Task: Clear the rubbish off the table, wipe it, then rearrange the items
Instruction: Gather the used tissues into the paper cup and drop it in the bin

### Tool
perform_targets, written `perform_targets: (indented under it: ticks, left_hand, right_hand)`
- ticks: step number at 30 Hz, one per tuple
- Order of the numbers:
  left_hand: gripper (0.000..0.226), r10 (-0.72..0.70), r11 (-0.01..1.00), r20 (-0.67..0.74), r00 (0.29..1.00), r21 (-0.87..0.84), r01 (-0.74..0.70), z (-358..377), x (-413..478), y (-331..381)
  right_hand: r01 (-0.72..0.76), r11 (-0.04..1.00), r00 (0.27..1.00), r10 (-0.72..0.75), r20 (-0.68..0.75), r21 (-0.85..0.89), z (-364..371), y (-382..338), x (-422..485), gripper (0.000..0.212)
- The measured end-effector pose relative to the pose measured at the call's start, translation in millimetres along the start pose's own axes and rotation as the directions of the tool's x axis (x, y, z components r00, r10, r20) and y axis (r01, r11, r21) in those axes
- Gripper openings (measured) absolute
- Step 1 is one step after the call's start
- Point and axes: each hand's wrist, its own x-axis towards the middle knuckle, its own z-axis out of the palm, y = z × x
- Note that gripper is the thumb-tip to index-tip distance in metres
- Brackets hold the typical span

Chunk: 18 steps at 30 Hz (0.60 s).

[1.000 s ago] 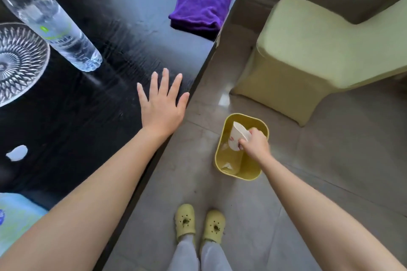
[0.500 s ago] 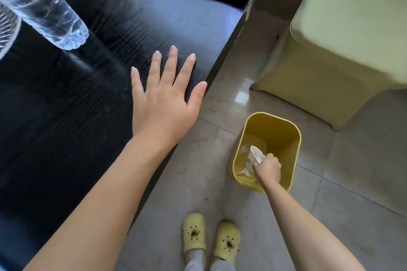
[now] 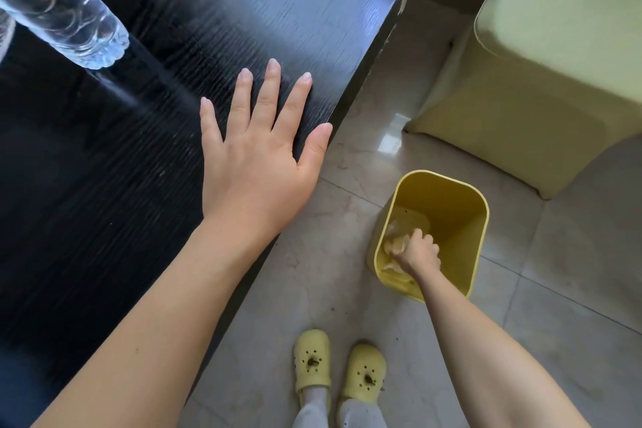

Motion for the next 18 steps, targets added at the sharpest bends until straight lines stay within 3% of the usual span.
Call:
perform_targets:
  ticks: [5, 10, 14, 18]
  left_hand:
    - [0.061, 0.005, 1.000, 0.003, 1.000, 0.016, -0.005, -0.1, -0.6, -0.6]
    - [0.061, 0.009, 1.000, 0.018, 1.000, 0.027, -0.009, -0.3, -0.5, -0.3]
    - [0.062, 0.012, 0.999, 0.085, 0.996, 0.035, -0.015, -6.3, 0.1, 0.9]
    - [0.063, 0.004, 0.998, 0.241, 0.970, 0.057, -0.019, -23.8, 3.9, 3.1]
  right_hand:
    - [0.053, 0.988, 0.988, -0.031, 0.150, -0.144, -34.3, -10.0, -14.6, 0.083]
    - [0.219, 0.922, 0.931, -0.099, 0.351, -0.319, -92.8, -27.8, -46.7, 0.091]
    - [0.325, 0.855, 0.865, -0.095, 0.493, -0.405, -158.6, -47.8, -87.1, 0.084]
    - [0.424, 0.800, 0.832, -0.158, 0.532, -0.425, -228.7, -69.9, -131.8, 0.079]
